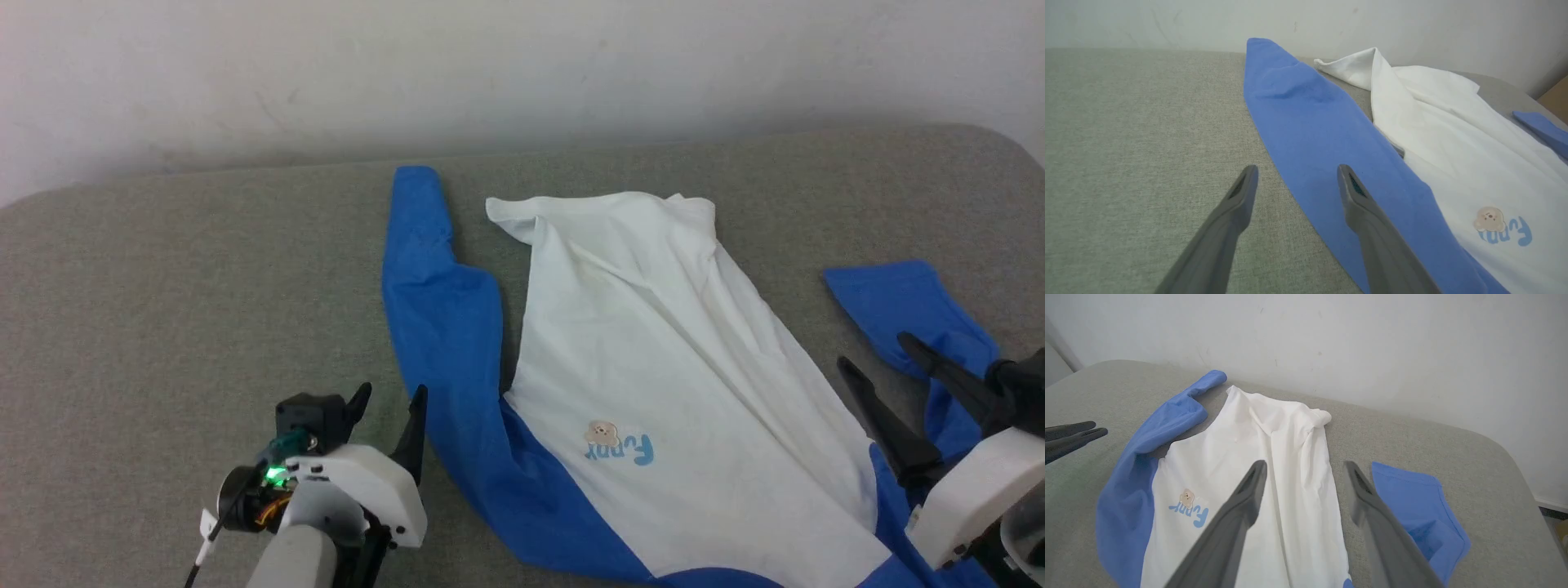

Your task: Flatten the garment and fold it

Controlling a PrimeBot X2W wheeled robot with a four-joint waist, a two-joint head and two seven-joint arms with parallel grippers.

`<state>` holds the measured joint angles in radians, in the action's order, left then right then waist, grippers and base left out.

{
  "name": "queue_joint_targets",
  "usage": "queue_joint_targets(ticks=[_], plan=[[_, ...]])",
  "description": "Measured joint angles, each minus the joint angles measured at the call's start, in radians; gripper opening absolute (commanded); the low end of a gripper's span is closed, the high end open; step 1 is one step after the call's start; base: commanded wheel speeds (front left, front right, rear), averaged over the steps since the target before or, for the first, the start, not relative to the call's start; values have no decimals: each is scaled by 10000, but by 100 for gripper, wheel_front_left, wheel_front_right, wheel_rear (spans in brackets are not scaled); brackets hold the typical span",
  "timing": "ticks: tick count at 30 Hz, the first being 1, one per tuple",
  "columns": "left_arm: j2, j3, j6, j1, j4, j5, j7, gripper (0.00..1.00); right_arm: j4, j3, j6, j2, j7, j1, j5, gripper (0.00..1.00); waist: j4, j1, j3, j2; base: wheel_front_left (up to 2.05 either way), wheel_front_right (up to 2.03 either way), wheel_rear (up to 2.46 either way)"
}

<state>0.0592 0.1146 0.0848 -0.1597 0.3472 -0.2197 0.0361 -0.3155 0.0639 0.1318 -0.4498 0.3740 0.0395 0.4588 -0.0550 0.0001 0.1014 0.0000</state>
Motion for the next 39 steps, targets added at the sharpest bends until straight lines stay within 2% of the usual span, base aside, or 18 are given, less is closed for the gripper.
queue_joint_targets(ticks=[4,7,11,15,16,17,18,21,26,31,39], plan=[[123,-12,-449,-751,581,86,-1338,100,94,199,0,435,-1156,-18,-566,100,-193,0,290,0,0,0,0],[336,-86,-702,-1310,1028,222,-1923,100,259,418,0,729,-1795,-38,-811,100,-351,0,508,0,0,0,0],[522,-107,-779,-1829,1580,276,-2475,100,573,606,0,915,-2265,-41,-1051,100,-568,1,766,0,0,0,0],[614,-58,-660,-2187,1810,184,-2863,100,876,625,0,1076,-2489,-42,-1177,100,-722,-1,962,0,0,0,0],[650,-36,-594,-2233,1829,184,-2938,84,947,625,0,1081,-2531,-42,-1212,100,-743,-1,995,0,0,0,0],[675,-21,-571,-2276,1852,169,-3005,38,1001,617,0,1085,-2548,-43,-1258,100,-753,-1,1019,0,0,0,0],[679,6,-485,-2313,1868,150,-3068,0,1049,604,0,1099,-2571,-43,-1271,100,-749,-1,1029,0,0,0,0],[606,104,-234,-2339,1929,-125,-3101,0,1218,518,0,1181,-2619,-45,-1352,100,-685,-1,1018,0,0,0,0],[527,4,-265,-2278,1969,-288,-2514,0,1488,355,0,1225,-2640,-45,-1540,100,-523,0,897,0,0,0,0],[585,-546,-763,-1851,1806,-489,-1499,0,1636,67,0,1266,-2629,-41,-1649,100,-297,0,686,0,0,0,0],[765,-1043,-957,-1018,1361,-901,-1022,0,1728,46,0,1440,-2602,19,-1735,100,212,-1,428,0,0,0,0]])
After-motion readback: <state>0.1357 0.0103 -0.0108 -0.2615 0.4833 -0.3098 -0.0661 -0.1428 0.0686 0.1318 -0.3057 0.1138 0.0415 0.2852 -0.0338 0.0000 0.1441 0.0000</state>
